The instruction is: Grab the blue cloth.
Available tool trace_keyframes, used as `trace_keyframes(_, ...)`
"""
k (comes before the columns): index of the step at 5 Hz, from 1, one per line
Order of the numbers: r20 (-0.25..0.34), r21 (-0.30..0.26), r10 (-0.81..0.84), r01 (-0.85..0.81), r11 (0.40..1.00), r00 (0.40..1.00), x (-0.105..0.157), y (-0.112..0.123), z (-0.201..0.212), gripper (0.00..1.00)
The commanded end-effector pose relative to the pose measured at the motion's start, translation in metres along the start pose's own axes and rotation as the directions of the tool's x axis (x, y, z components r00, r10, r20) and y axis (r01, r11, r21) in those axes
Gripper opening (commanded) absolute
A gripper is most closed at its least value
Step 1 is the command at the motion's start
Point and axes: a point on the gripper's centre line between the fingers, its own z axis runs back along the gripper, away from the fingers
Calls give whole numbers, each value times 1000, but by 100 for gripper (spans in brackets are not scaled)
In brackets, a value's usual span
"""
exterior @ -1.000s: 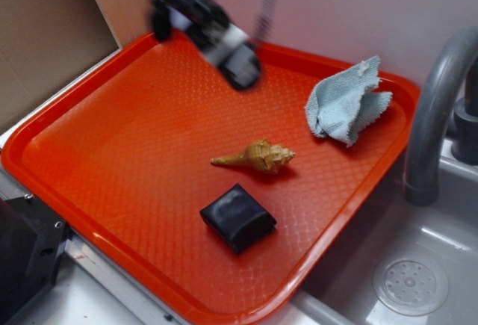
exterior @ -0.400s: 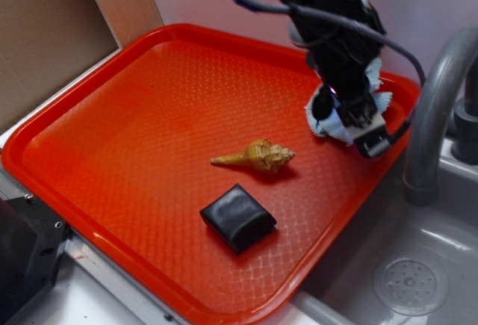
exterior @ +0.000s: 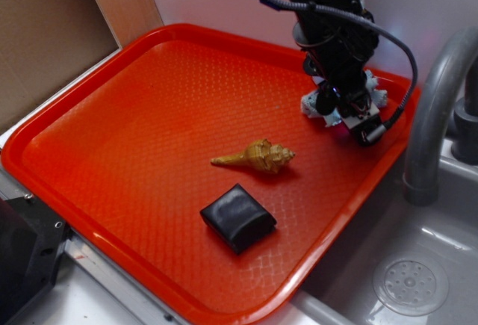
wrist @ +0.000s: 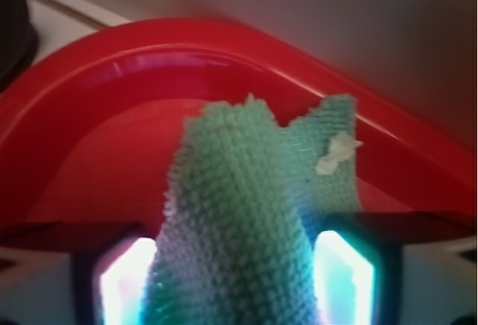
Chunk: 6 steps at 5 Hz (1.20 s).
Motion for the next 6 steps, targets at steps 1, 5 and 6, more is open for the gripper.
trace_keyframes(1,-135,37,327,-325,945,935,-20,58,74,0)
trace_keyframes(5,-78,46,569,-567,822,819,-116,115,241,0)
trace_keyframes(6,-107,74,567,-562,824,817,-115,110,231,0)
